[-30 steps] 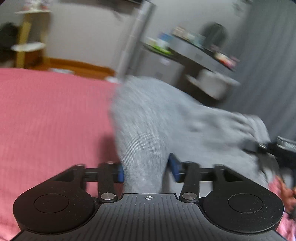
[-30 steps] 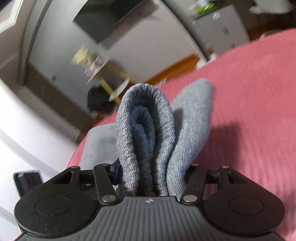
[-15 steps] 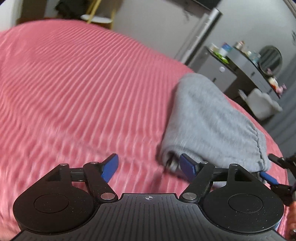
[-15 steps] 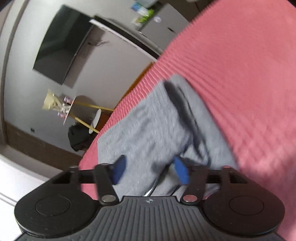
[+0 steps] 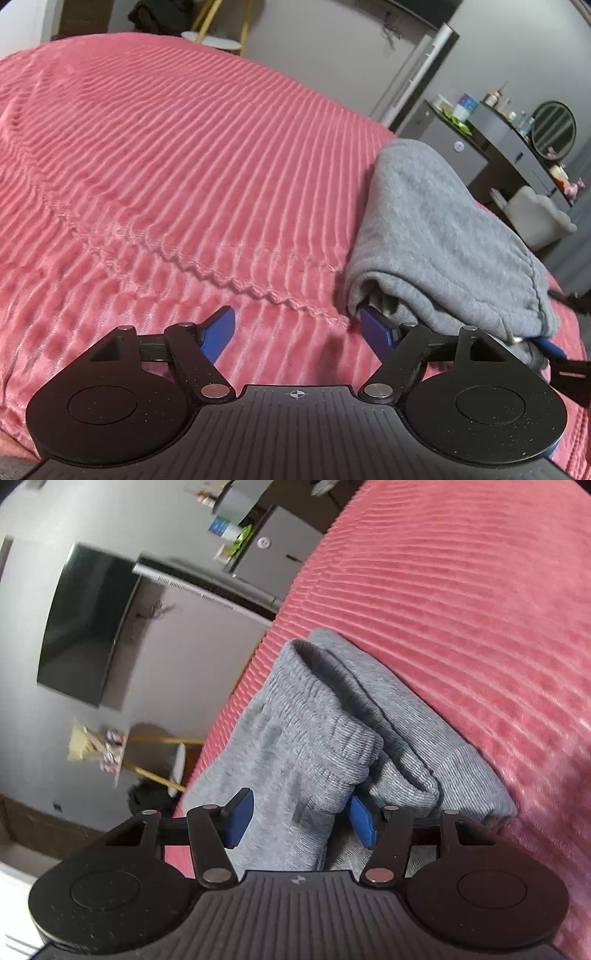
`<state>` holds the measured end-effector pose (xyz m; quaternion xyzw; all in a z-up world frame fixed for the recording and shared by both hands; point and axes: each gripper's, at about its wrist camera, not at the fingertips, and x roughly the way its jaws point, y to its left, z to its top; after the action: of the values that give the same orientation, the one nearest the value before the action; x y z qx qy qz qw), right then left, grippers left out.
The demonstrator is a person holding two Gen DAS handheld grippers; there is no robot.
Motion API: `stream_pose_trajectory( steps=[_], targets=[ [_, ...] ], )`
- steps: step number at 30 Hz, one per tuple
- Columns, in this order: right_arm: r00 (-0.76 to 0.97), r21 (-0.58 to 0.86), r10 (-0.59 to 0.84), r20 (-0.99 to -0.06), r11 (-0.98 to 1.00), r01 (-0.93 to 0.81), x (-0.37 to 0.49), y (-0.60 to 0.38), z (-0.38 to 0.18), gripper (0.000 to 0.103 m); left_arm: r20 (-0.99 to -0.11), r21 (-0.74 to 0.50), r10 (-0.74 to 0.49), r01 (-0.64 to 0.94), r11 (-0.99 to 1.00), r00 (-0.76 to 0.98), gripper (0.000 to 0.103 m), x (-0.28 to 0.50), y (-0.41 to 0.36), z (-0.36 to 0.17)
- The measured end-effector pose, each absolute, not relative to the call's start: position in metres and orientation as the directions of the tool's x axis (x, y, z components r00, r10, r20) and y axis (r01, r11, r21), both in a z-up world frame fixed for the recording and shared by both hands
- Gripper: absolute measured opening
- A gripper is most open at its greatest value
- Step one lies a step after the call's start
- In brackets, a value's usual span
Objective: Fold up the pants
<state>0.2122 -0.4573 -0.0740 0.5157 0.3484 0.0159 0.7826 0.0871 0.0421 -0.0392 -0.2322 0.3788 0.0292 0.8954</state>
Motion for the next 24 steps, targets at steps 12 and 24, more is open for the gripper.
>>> stream_pose_trajectory(
  steps=[12, 24],
  targets=[
    [0.732, 0.72, 0.255, -0.632, 0.544, 0.431, 0.23, -0.441, -0.068, 0.024, -0.696, -0.377, -0.089, -0.257, 0.89, 0.712, 0.08, 0.084, 0.05, -0.042],
    [0.8, 0.69, 0.266, -0.538, 0.684, 0.237, 0.182, -0.458, -0.083, 0.019, -0.672, -0.346, -0.052, -0.251, 0.904, 0.738, 0.08, 0.083, 0.048, -0.037]
  ],
)
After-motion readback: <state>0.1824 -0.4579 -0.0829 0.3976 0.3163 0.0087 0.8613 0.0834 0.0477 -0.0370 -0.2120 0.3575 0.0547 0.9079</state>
